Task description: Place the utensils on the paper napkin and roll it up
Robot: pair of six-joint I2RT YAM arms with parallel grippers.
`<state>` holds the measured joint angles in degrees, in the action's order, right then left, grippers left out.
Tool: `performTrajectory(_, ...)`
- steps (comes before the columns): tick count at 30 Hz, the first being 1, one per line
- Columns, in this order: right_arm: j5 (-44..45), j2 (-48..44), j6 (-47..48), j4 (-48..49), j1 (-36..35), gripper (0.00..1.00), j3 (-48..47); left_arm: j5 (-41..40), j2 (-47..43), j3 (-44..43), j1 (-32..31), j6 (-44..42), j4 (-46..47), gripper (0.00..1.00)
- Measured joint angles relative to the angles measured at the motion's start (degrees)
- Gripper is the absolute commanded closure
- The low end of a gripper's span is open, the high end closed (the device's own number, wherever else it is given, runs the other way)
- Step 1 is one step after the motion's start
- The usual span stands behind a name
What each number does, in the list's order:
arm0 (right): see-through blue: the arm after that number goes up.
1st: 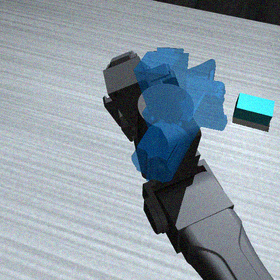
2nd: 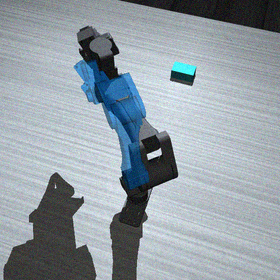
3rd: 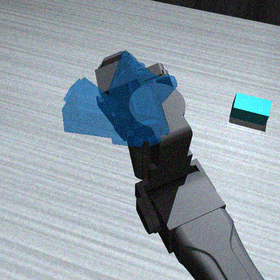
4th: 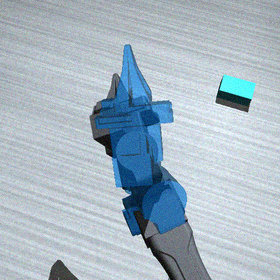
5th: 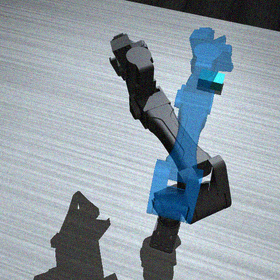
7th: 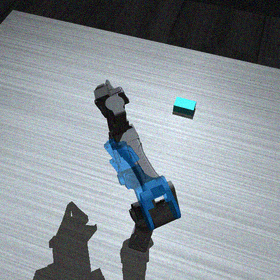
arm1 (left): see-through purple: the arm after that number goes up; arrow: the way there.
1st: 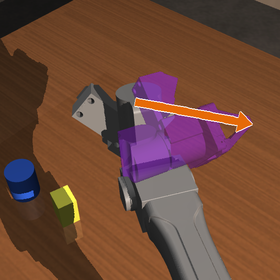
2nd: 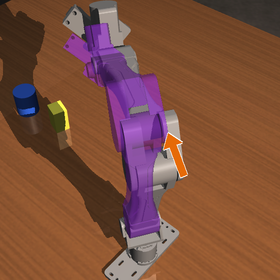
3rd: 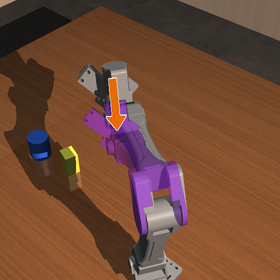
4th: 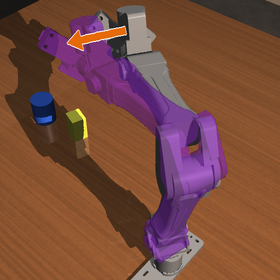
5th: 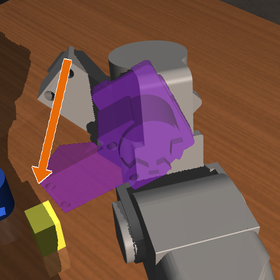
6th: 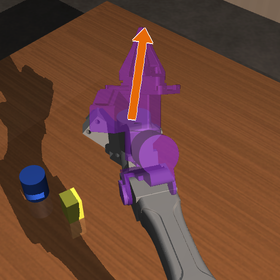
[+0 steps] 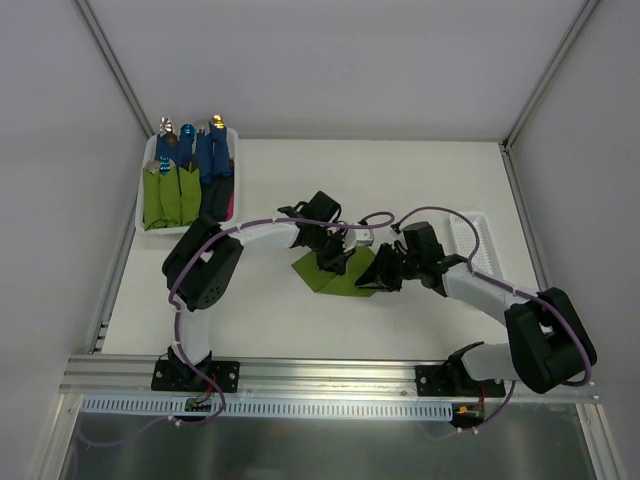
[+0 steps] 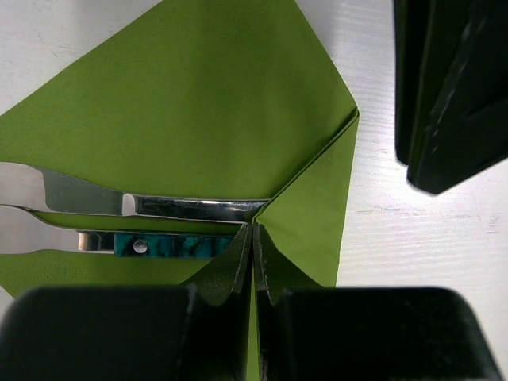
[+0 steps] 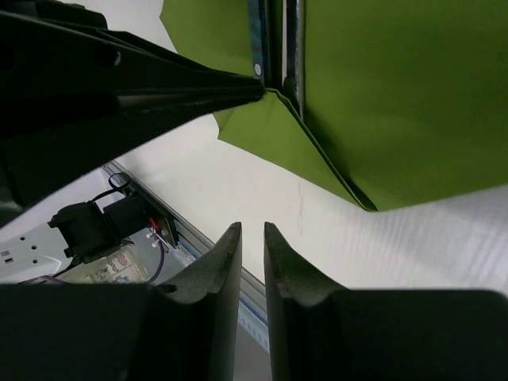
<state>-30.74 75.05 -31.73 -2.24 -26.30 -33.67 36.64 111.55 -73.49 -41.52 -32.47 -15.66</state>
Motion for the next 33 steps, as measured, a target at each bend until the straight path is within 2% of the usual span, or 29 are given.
performTrajectory(9,-0.2,8.3,-4.3,8.8,-2.6,0.87,0.0,0.4,1.4,-0.3,0.4,0.3,-0.1,1.00)
performTrajectory(20,0.1,16.5,-6.5,11.5,-2.8,0.95,-0.1,0.8,1.8,-1.6,0.6,1.7,-0.1,1.00)
performTrajectory(23,0.3,17.4,-7.4,12.4,-2.8,0.97,-0.1,0.9,1.8,-1.6,0.8,2.3,-0.1,0.96)
performTrajectory(28,-0.1,18.6,-8.8,13.6,-2.8,0.99,-0.1,1.6,1.3,-1.7,2.1,5.8,-0.4,0.80)
performTrajectory(33,-0.2,18.9,-9.7,14.0,-2.8,1.00,-0.1,2.4,-4.2,-1.4,5.0,9.6,-2.0,0.75)
